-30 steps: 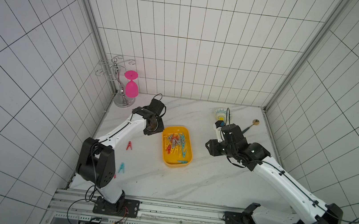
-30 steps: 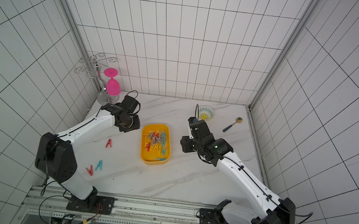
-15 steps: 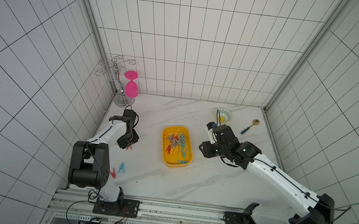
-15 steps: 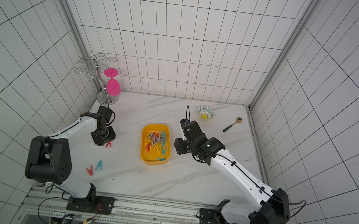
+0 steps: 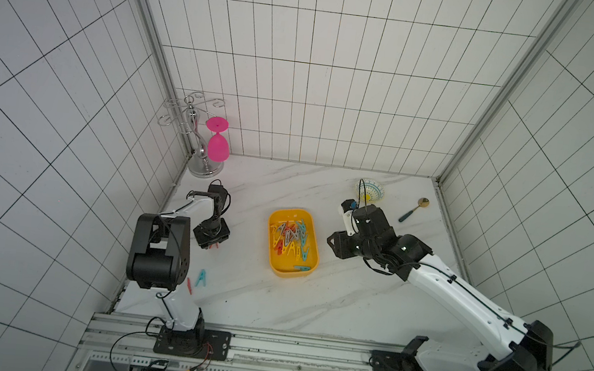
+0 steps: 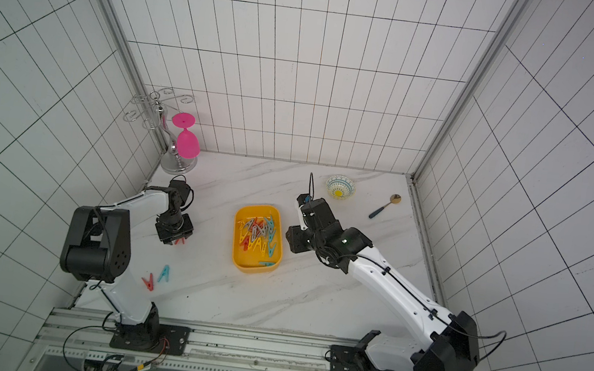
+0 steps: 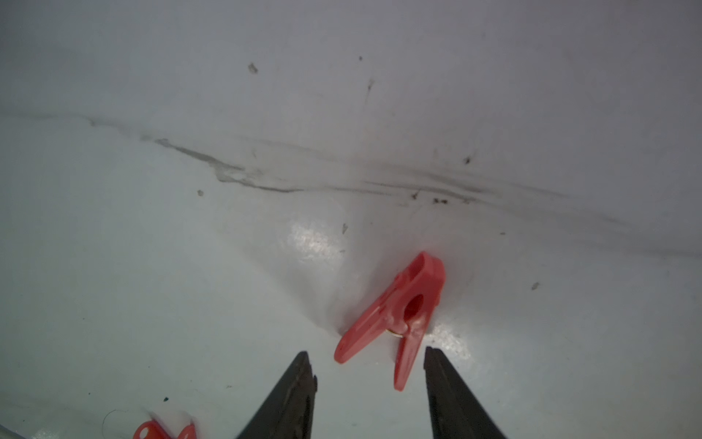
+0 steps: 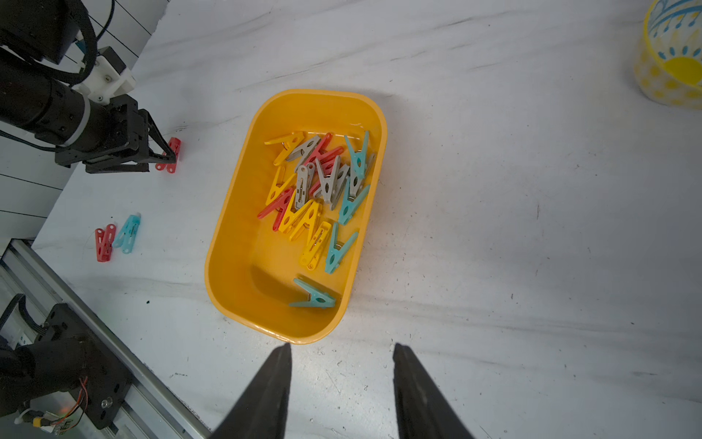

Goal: Put the clothespins into the storage box
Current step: Pick up the clothespin from the center of the board, then place the clothespin in the storage box.

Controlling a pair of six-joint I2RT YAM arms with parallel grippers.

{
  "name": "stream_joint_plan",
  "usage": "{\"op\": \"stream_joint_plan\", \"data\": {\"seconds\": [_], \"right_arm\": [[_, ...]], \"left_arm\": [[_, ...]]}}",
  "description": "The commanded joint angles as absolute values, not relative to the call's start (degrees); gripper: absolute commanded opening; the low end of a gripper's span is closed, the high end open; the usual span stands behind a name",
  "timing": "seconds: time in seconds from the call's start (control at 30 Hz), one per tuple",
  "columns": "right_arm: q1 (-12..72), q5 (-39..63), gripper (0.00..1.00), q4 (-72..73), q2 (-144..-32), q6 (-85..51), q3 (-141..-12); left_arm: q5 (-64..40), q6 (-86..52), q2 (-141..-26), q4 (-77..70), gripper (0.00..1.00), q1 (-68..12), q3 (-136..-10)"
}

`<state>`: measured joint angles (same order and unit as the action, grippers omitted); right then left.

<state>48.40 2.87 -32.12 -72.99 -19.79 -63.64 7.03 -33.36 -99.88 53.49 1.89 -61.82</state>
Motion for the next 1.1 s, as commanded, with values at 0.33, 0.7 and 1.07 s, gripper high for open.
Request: {"op": "stream_joint_plan", "data": {"seconds": [0.33,0.7,1.07], "right_arm": [[48.72,4.35,0.47,-30.23,-73.32,-20.79,-62.68],[48.48,1.14,0.47,-32.62,-72.34,-20.92,-62.04],[40.89,-0.92,0.47,-38.32,-67.62,-20.48,-61.84]], "left_arm": [[3.78,-33.11,-101.23,50.71,0.37,1.93,-63.02],[10.04,-34.51,-93.59,55.24,0.29,-10.07,-66.71],[6.86,-42.75,-98.93,53.79,0.3,-35.71,-77.19]]}}
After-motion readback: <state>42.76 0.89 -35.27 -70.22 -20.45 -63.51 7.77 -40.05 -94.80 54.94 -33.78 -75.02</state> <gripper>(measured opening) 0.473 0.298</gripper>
